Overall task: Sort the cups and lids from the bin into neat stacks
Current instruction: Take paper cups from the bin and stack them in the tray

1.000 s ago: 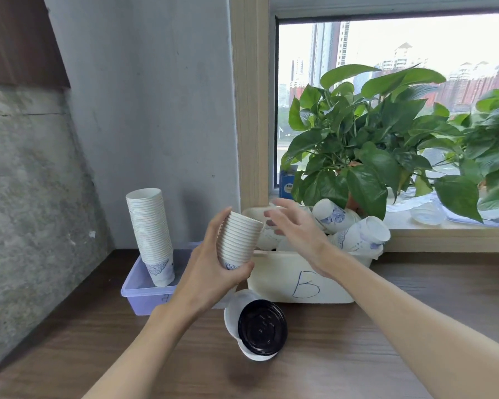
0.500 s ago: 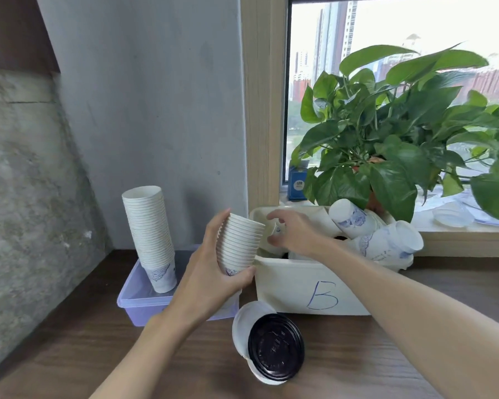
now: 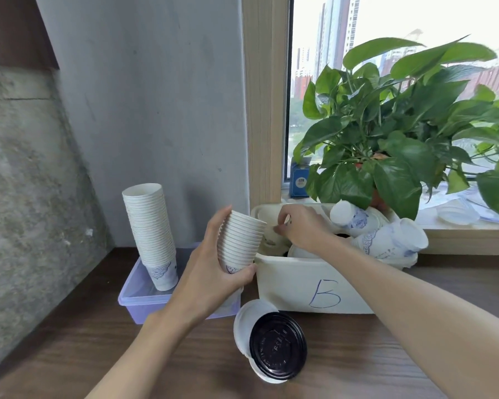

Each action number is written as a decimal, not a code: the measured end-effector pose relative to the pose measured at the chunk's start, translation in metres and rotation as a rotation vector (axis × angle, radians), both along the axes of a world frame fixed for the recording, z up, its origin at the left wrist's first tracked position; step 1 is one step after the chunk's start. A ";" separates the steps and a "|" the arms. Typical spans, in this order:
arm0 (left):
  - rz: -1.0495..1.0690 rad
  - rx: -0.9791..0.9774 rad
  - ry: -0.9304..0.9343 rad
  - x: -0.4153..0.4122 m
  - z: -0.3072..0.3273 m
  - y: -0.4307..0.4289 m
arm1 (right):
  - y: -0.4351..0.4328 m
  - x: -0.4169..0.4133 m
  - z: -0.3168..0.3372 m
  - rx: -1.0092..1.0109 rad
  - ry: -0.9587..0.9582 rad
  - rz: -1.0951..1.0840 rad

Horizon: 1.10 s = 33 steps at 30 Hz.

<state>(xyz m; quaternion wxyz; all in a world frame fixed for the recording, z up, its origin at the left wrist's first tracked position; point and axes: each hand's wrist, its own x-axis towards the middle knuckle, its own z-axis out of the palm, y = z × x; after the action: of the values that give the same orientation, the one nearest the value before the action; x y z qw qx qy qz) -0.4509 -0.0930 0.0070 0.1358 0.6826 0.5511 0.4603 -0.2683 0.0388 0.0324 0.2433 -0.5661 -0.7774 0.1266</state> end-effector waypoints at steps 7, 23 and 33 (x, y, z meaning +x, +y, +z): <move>-0.013 0.008 -0.005 0.004 0.008 -0.008 | -0.019 0.014 0.025 0.131 0.418 0.041; -0.001 0.056 0.116 -0.007 0.041 -0.025 | -0.097 0.036 0.089 0.066 0.429 0.486; -0.035 0.020 0.216 -0.008 0.040 -0.033 | -0.110 0.037 0.083 -0.074 0.390 0.504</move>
<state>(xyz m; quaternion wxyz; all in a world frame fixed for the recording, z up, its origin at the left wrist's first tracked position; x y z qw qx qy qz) -0.4586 -0.1258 0.0474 0.0768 0.7391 0.5460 0.3870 -0.2312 -0.0713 0.1149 0.3279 -0.3291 -0.8268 0.3171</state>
